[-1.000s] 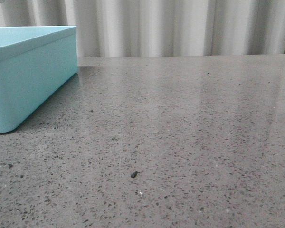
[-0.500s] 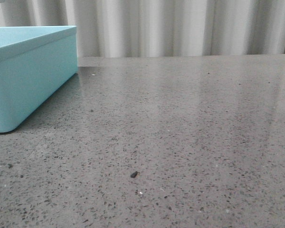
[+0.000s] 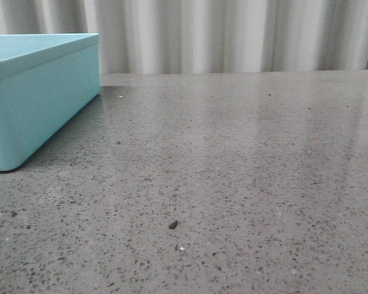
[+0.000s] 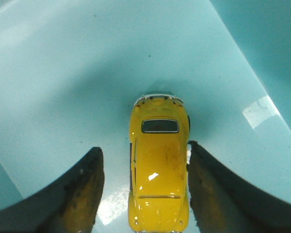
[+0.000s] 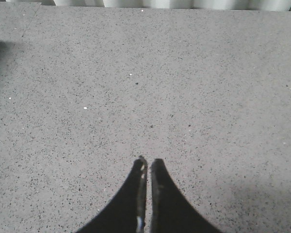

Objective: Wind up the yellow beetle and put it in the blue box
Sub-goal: 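Lower the car into the blue box and open the left gripper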

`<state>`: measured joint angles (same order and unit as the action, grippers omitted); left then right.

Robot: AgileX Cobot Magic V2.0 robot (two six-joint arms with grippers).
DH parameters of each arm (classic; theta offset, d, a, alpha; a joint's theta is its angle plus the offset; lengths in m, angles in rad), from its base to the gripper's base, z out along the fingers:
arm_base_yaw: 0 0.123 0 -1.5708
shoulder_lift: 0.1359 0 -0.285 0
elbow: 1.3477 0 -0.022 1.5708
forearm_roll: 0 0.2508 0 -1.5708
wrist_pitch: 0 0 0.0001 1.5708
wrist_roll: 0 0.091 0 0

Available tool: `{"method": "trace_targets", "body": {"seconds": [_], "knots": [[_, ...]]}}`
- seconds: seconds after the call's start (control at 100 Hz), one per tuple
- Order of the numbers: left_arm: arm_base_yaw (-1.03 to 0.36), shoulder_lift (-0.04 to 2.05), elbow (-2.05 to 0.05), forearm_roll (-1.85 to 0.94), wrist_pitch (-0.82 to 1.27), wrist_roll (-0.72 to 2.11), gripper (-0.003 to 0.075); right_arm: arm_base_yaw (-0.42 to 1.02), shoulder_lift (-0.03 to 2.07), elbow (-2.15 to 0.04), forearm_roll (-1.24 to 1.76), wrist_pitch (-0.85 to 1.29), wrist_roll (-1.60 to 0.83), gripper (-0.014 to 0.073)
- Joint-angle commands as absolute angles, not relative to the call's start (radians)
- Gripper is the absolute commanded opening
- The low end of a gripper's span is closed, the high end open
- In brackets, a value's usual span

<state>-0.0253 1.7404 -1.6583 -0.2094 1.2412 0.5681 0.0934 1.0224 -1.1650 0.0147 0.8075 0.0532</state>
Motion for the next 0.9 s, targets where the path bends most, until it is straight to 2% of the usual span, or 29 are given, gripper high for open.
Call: {"method": "trace_targets", "body": {"seconds": [0.0, 0.1, 0.28, 0.62, 0.89], "knots": [[-0.024, 1.653, -1.693, -0.271, 1.268, 0.558, 0.0323, 0.095, 1.003, -1.193, 0.000, 0.729, 0.047, -0.0061], [-0.024, 1.607, -1.693, -0.321, 1.268, 0.558, 0.0229, 0.095, 0.981, -1.191, -0.022, 0.724, 0.047, -0.0061], [-0.024, 1.523, -1.693, -0.372, 1.268, 0.558, -0.0023, 0.095, 0.928, -1.191, -0.049, 0.693, 0.047, -0.0061], [-0.024, 1.397, -1.693, -0.462, 1.268, 0.562, -0.0021, 0.095, 0.785, -1.175, -0.107, 0.646, 0.047, -0.0061], [-0.024, 1.296, -1.654, -0.480, 1.268, 0.571, -0.0021, 0.095, 0.617, -0.980, -0.138, 0.498, 0.047, -0.0061]]}}
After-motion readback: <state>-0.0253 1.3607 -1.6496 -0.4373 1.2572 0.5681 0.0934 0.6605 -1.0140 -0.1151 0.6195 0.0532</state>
